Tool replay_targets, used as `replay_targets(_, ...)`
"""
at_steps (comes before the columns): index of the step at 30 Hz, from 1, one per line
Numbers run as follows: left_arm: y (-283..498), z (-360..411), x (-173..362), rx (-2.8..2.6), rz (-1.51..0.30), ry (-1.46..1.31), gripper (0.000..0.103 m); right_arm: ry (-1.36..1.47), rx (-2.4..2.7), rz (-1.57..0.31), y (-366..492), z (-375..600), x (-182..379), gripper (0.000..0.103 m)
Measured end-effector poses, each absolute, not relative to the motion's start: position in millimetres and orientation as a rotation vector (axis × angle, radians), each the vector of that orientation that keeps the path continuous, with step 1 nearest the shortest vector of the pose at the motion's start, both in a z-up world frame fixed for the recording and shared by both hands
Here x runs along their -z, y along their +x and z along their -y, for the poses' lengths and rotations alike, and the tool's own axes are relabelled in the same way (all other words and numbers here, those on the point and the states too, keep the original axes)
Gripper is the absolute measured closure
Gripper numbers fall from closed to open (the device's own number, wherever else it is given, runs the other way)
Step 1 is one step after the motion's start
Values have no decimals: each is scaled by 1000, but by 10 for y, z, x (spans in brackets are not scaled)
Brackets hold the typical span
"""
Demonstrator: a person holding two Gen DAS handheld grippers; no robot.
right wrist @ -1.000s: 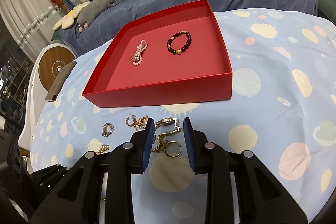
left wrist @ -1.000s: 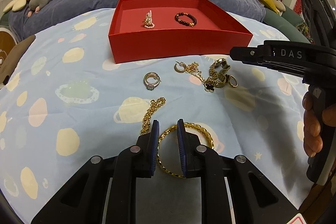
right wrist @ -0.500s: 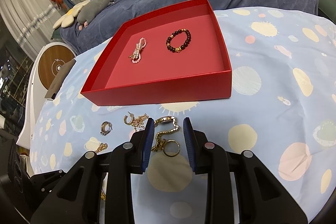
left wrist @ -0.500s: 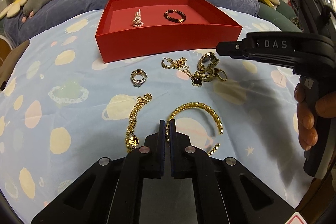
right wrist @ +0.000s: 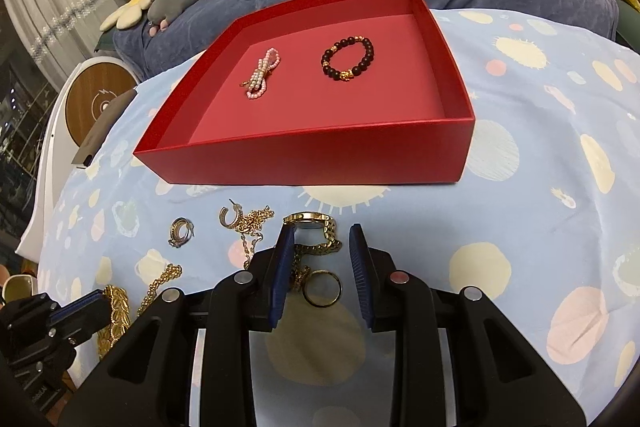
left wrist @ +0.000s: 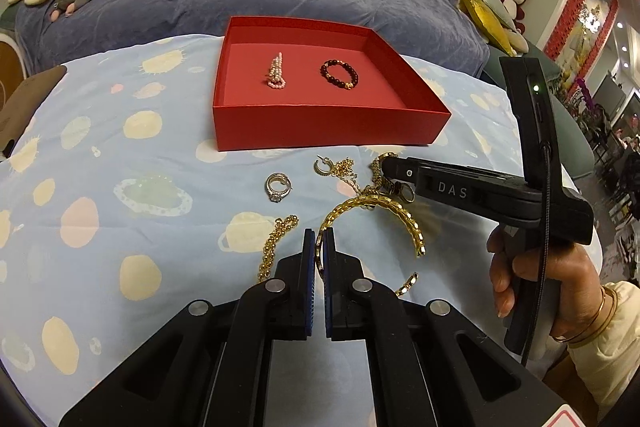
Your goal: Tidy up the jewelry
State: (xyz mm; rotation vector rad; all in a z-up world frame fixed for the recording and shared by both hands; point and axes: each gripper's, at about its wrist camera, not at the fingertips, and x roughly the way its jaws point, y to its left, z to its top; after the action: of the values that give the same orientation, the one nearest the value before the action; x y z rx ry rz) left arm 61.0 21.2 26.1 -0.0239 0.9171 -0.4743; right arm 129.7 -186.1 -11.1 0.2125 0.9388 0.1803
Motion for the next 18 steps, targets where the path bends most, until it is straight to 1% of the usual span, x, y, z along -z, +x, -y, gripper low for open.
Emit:
replay_targets(1, 613, -222, -257, 471, -918, -26, 102, 206, -185, -933, 1299, 1845, 115, 76)
replay_targets(4, 628, -236, -254, 466, -924, -33, 102, 198, -206, -927, 1311, 1809, 131, 83)
replay_targets(6, 637, -243, -260, 460, -926, -37, 102, 198, -216, -928, 1313, 1806, 121, 92)
replay_targets(8, 655, -256, -271, 458, -928, -47, 102, 199, -220, -931, 1314, 1807, 113, 97)
replay_targets(13, 669, -259, -320, 453, -914, -54, 102, 239, -204, -940, 1345, 1916, 128, 97)
replay_targets(15, 662, -248, -327, 455, -911, -52, 102, 242, -190, -938, 1358, 1938, 122, 94)
replay_targets(18, 655, -232, -313, 456, -914, -46, 102, 234, -203, -965, 1398, 1907, 180, 93)
